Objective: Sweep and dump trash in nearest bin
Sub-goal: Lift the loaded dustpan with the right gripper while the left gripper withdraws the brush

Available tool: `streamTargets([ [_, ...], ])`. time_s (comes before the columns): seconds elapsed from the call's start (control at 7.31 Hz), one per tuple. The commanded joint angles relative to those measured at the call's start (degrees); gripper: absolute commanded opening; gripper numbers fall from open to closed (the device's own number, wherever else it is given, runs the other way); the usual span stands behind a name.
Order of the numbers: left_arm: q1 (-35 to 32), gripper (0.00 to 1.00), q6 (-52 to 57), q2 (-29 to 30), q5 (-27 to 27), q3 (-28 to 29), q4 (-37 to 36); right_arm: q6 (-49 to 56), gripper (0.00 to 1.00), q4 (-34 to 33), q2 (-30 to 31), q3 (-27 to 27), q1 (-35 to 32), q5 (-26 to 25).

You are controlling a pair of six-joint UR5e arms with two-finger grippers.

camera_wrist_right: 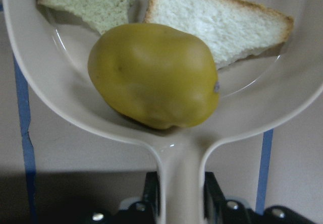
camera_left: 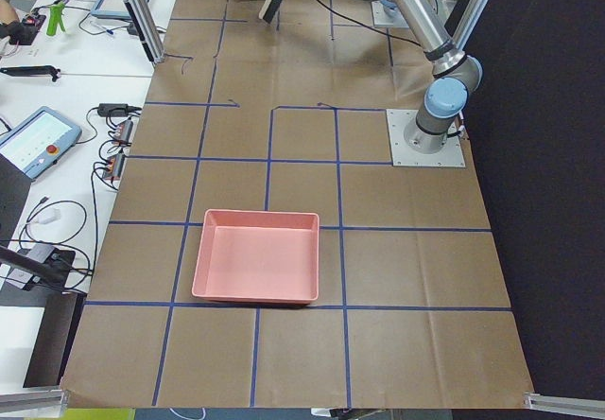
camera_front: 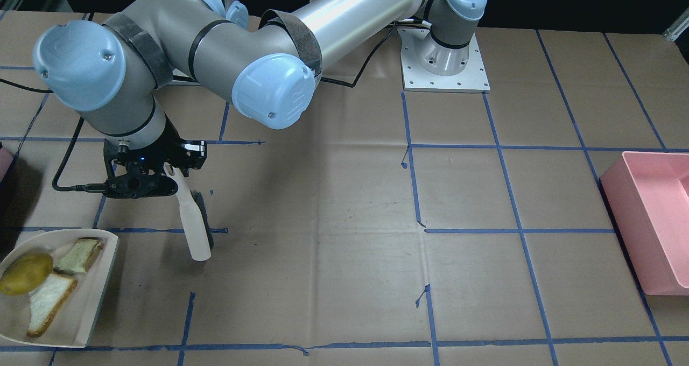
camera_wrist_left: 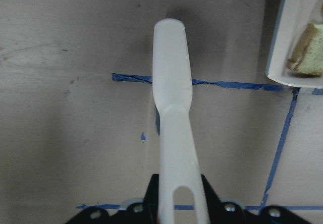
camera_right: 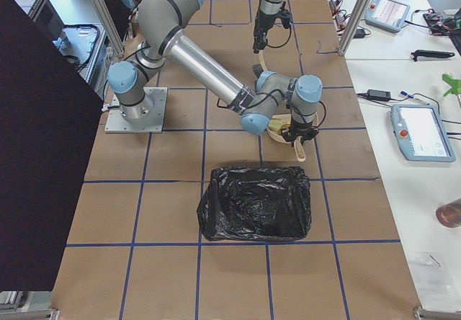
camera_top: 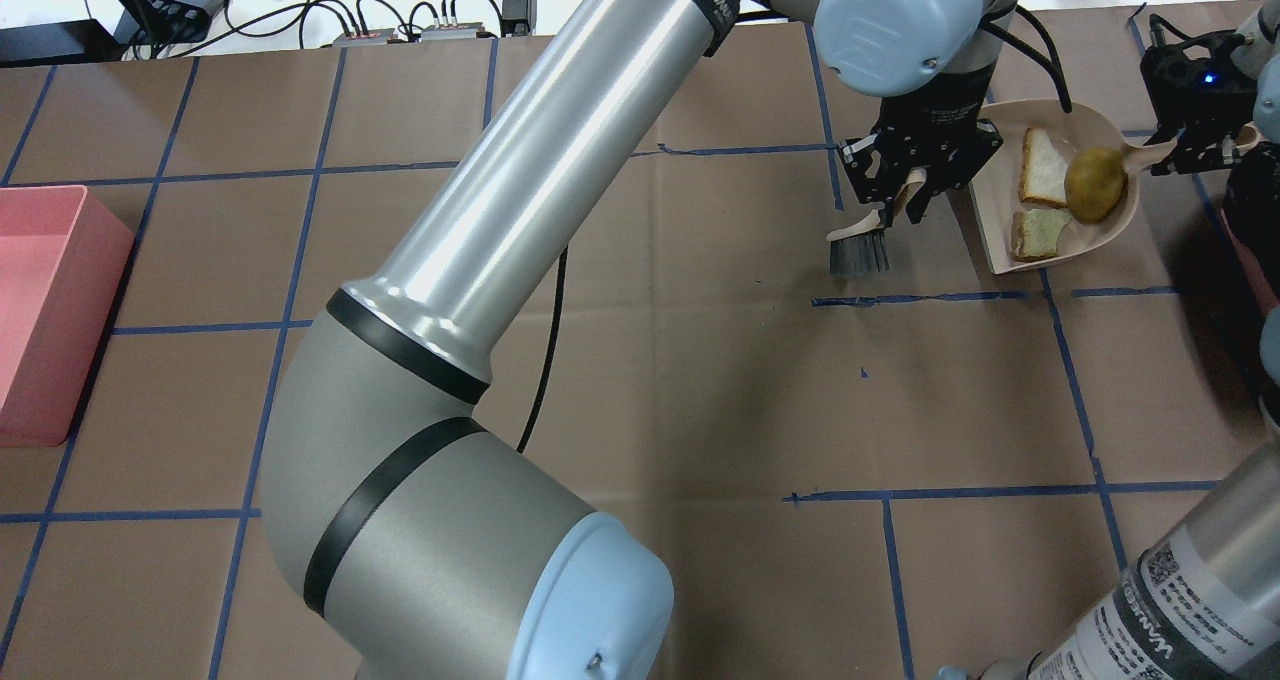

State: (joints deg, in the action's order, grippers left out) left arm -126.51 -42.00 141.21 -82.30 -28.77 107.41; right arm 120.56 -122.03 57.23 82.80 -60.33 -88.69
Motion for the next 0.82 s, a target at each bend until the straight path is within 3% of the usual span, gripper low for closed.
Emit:
streamTargets([
  [0.0, 0.2, 0.00, 0.0, -5.7, -3.5, -8.5, 0.1, -1.1, 0.03, 2.1, 0.4, -0.6, 0.0, 1.8],
  [0.27, 0.7, 0.00, -0.4, -15.6, -4.4, -21.4, -0.9, -2.8, 0.02, 8.8, 2.3, -2.5, 0.0, 3.3],
  [0.68, 0.6, 0.00, -0.7, -29.0, -7.1, -44.6, -21.6, -2.9, 0.02, 21.0, 5.2, -6.9, -0.1, 3.0],
])
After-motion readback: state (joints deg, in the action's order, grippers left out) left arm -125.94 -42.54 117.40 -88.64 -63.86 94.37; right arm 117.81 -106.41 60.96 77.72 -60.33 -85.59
